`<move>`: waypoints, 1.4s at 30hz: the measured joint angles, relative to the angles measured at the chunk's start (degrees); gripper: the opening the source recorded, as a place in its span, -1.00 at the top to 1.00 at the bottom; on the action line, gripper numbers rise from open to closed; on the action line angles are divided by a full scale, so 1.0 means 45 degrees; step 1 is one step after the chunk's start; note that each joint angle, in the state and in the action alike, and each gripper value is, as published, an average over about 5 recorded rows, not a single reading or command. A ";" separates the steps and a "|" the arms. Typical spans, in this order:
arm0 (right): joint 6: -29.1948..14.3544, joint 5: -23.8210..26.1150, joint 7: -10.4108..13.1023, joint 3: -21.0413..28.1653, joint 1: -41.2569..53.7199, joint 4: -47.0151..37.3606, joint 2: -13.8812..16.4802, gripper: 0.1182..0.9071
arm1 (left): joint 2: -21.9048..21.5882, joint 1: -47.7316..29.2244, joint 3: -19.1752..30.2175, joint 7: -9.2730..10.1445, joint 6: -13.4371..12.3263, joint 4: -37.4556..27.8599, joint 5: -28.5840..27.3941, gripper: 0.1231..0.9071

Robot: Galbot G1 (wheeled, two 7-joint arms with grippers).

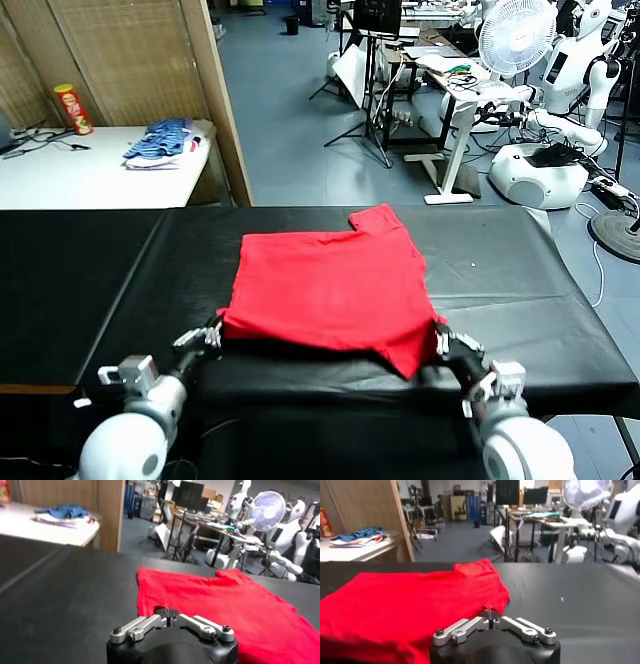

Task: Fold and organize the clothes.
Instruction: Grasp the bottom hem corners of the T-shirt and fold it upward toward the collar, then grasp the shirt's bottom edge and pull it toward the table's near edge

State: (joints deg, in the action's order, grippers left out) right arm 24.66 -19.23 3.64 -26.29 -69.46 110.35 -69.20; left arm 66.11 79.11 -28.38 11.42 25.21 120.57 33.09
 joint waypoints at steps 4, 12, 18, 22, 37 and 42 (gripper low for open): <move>-0.0174 0.0034 -0.0282 0.0286 0.0719 -0.1010 -0.0070 0.99 | -0.0044 -0.0630 0.0328 -0.0145 -0.0056 -0.0807 -0.0447 0.99; -0.0013 0.0004 -0.1045 0.0150 0.0661 -0.1048 0.0193 0.38 | -0.0042 -0.1546 0.0761 -0.0184 0.0012 -0.2035 -0.0981 0.96; 0.0216 0.0056 -0.0911 -0.0262 -0.0476 0.0162 0.0611 -0.44 | -0.0003 -0.1514 0.0759 -0.0223 0.0005 -0.2195 -0.1353 0.33; 0.0197 0.0125 -0.0916 -0.0489 -0.1308 0.0554 0.0717 -0.70 | -0.0015 -0.1190 0.0686 -0.0277 -0.0026 -0.2005 -0.1539 -0.22; -0.0028 0.0678 -0.0995 -0.0524 -0.2318 0.0469 0.0495 0.41 | 0.0078 -0.0081 0.0490 -0.0699 0.0208 -0.1959 -0.0642 -0.49; 0.0259 0.0652 -0.0710 -0.0506 -0.2407 0.0768 0.0593 0.96 | 0.0079 -0.0108 0.0488 -0.0732 0.0227 -0.2097 -0.0498 0.23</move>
State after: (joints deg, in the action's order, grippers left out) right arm 25.83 -16.30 0.45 -28.57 -80.29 113.81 -66.53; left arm 66.47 78.63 -26.19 8.13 26.23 111.14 30.85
